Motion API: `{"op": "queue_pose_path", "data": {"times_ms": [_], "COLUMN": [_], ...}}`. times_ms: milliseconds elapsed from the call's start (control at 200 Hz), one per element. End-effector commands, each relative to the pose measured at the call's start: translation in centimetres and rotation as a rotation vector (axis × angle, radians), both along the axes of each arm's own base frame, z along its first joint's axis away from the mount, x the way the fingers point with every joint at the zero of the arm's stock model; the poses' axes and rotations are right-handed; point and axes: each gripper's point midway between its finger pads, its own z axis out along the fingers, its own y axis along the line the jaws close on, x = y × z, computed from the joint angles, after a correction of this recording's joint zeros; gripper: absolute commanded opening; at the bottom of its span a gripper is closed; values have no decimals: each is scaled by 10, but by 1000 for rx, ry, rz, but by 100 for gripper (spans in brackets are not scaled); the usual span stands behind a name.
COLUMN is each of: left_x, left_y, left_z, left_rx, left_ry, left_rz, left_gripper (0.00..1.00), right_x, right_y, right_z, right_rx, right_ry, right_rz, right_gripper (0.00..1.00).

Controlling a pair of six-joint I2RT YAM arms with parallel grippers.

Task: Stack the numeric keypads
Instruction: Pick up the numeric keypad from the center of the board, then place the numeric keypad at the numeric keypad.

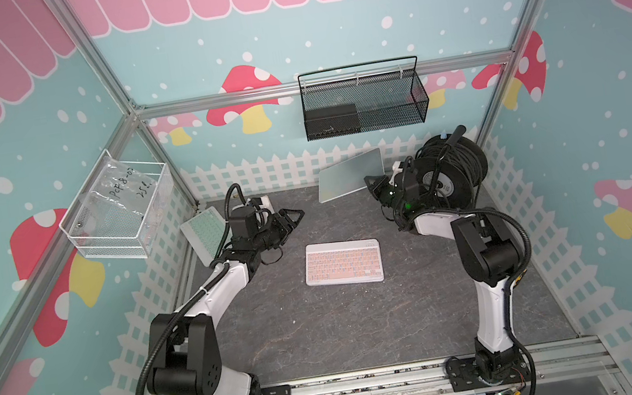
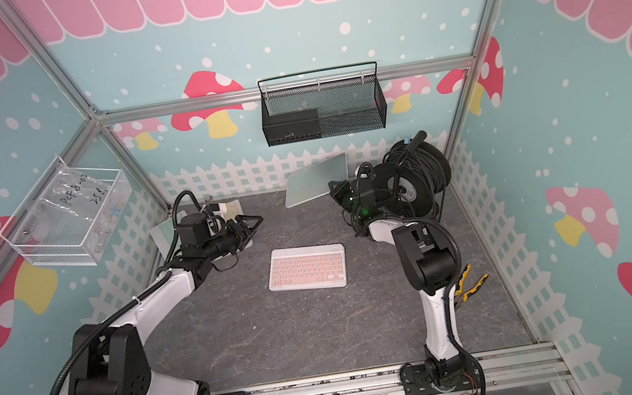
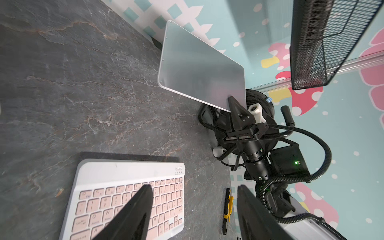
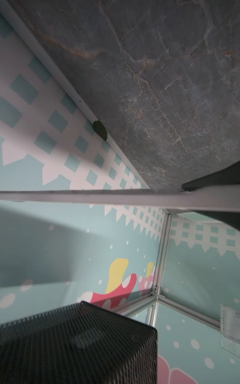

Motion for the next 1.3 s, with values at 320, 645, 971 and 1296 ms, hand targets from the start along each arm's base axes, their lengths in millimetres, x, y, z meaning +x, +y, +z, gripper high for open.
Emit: {"op": "queue_pose_path", "data": {"times_ms": [320, 645, 971, 1296], "left_x": [-82, -107, -96, -93], "left_y": [13, 10, -3, -24], "left_z": [23, 48, 63, 58], "left_rx": [163, 131, 143, 70], "left_ry": [28, 18, 11, 1], "left_rz": [44, 17, -39, -106], "left_gripper": [72, 76, 83, 89], "right_x": [-104, -192, -246, -248], "right_y": [32, -3, -55, -23], "right_z": [46, 91, 63, 30], "right_rx": [-354, -843, -1702, -2025], "right_ry": [32, -128, -130, -157], "right_rz": [137, 75, -222, -318], "right_gripper": [9, 10, 9, 7]}}
